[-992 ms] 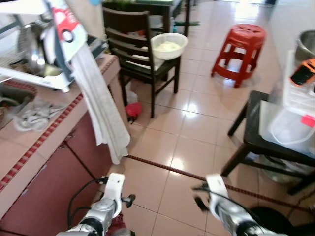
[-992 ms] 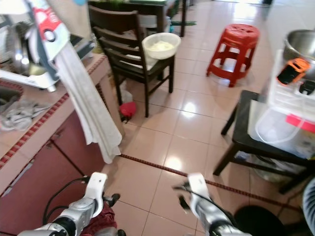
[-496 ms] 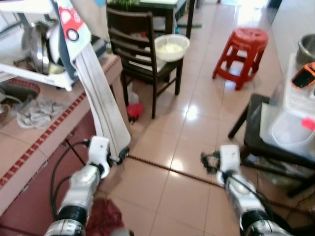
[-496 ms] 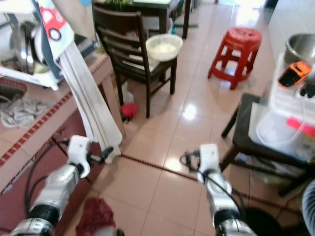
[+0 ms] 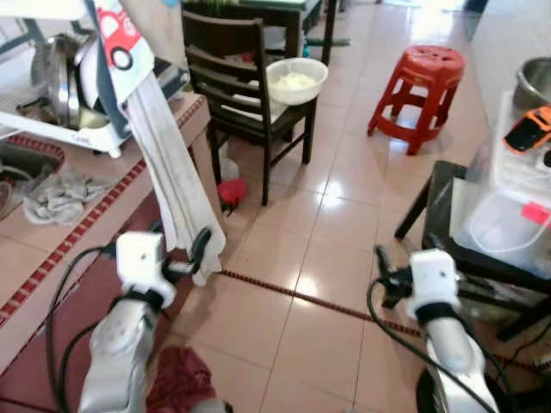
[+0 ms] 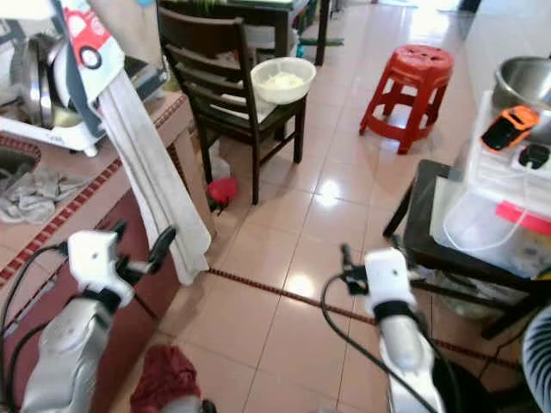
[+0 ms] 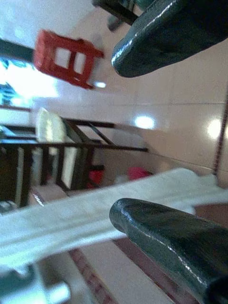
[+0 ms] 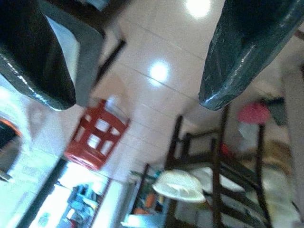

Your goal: Kitchen organization

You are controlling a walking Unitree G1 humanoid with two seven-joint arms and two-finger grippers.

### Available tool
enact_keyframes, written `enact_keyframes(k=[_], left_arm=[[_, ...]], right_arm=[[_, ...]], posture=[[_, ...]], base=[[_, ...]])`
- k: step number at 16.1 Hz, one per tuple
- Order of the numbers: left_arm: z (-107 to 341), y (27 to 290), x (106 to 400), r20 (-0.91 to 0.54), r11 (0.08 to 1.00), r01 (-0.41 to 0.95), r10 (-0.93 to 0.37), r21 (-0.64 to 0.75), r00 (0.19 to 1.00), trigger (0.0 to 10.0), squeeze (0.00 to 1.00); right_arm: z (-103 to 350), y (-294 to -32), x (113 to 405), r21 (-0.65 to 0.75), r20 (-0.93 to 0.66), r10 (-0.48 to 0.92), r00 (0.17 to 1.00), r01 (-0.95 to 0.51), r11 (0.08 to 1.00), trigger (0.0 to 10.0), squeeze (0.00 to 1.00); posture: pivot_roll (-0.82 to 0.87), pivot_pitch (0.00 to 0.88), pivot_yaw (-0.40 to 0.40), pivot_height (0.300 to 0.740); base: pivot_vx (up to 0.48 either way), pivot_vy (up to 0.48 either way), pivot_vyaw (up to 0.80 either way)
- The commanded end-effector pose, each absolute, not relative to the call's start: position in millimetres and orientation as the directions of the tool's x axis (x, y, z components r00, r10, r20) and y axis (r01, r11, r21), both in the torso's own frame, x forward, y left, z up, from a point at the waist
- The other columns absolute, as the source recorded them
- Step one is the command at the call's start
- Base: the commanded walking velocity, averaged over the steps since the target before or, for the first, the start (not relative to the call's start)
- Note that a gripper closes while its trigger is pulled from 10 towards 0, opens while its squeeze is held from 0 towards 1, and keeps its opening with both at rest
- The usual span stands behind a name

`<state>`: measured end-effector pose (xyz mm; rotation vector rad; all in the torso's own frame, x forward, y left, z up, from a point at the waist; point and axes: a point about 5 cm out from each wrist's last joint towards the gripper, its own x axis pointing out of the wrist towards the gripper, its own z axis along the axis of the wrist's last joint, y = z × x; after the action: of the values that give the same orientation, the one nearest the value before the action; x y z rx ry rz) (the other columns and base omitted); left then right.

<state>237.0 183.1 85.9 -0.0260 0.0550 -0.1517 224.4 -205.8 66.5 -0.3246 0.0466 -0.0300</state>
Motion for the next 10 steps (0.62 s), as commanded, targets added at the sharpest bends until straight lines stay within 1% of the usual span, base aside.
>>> enact_keyframes(k=[1, 2, 4, 5, 8, 9, 10], left_arm=[[81, 187, 234, -0.090, 0.992, 0.124, -0.125, -0.017, 0.988, 10.0, 0.00], [80, 186, 233, -0.095, 0.992, 0.127, -0.127, -0.005, 0.987, 10.0, 0.00], [81, 187, 237, -0.145, 0.997, 0.063, -0.056, 0.049, 0.988, 10.0, 0.00], [82, 188, 238, -0.148, 0.997, 0.059, -0.051, 0.048, 0.988, 10.0, 0.00], [90, 179, 243, -0.120, 0.997, 0.077, -0.076, 0.000, 0.990, 10.0, 0.00], [98, 173, 246, -0.069, 0.994, 0.106, -0.104, 0.037, 0.992, 10.0, 0.00], [101, 169, 248, -0.049, 0.992, 0.116, -0.114, 0.048, 0.992, 10.0, 0.00]], right_arm=[[67, -198, 227, -0.317, -0.053, -0.018, 0.998, 0.000, 0.948, 10.0, 0.00], [66, -197, 227, -0.320, -0.064, -0.015, 0.998, -0.006, 0.947, 10.0, 0.00], [75, -192, 233, -0.332, -0.067, -0.012, 0.998, -0.011, 0.943, 10.0, 0.00], [76, -192, 235, -0.334, -0.065, -0.018, 0.998, -0.005, 0.943, 10.0, 0.00], [78, -188, 240, -0.307, -0.057, -0.047, 0.997, 0.028, 0.951, 10.0, 0.00], [83, -183, 243, -0.305, -0.033, -0.032, 0.999, 0.020, 0.952, 10.0, 0.00], [83, -181, 246, -0.318, -0.025, -0.015, 1.000, 0.007, 0.948, 10.0, 0.00]], posture=[[-0.02, 0.000, 0.040, 0.740], [-0.02, 0.000, 0.040, 0.740], [-0.01, 0.000, 0.034, 0.740], [-0.01, 0.000, 0.033, 0.740], [-0.01, 0.000, 0.042, 0.740], [-0.01, 0.000, 0.049, 0.740], [-0.01, 0.000, 0.049, 0.740]], base=[[0.000, 0.000, 0.80], [0.000, 0.000, 0.80], [0.000, 0.000, 0.80], [0.000, 0.000, 0.80], [0.000, 0.000, 0.80], [0.000, 0.000, 0.80], [0.000, 0.000, 0.80]])
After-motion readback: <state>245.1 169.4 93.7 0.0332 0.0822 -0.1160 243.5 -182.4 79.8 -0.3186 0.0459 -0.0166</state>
